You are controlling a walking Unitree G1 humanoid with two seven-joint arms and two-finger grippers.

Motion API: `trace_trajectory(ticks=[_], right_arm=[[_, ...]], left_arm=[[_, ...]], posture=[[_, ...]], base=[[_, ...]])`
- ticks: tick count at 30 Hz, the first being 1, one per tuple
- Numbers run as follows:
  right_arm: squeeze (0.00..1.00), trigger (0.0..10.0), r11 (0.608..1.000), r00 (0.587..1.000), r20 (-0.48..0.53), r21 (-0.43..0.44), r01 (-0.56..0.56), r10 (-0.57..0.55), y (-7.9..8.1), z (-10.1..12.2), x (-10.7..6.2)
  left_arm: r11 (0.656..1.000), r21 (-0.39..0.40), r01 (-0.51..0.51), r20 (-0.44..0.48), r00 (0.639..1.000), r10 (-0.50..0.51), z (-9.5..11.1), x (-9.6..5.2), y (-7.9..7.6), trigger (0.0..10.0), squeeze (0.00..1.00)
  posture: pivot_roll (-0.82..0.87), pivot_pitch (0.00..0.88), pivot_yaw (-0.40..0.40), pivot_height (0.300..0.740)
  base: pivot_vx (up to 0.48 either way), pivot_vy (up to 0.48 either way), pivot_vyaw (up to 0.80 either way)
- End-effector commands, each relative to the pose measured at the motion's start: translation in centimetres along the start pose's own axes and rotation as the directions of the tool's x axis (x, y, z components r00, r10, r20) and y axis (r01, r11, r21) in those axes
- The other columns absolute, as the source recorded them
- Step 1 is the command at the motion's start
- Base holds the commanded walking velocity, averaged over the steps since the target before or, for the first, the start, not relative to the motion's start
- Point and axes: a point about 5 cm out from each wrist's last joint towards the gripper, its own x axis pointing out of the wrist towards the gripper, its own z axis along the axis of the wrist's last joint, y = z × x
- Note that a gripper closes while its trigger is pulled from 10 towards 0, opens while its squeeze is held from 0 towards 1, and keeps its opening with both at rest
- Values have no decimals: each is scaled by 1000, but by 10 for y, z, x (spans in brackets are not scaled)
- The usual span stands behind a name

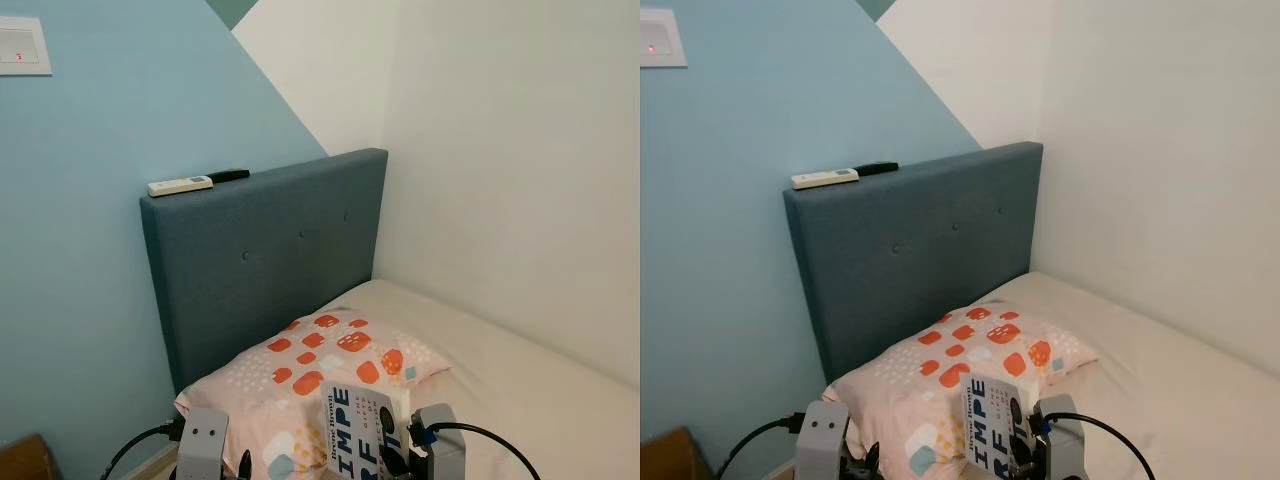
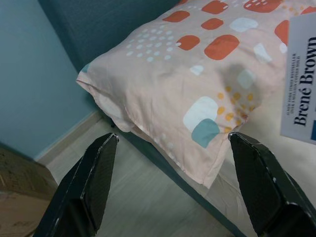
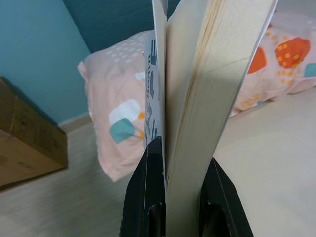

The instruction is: Clean up the room

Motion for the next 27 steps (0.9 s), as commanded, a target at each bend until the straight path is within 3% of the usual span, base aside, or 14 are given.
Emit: trace_trajectory(ticks=[1, 27], right_arm=[[0, 10000, 1000, 1000, 19, 22, 9, -9, -2, 3, -1], [0, 10000, 997, 1000, -7, 82, 16, -16, 6, -3, -3]], left_arm=[[1000, 18, 8, -19, 1000, -7, -3, 0, -1, 10000, 0], [999, 27, 35, -30, 999, -34, -4, 1, 1, 10000, 0]], posture=[[-73, 60, -36, 740], [-75, 66, -26, 740]], base=[[0, 0, 0], [0, 0, 0]])
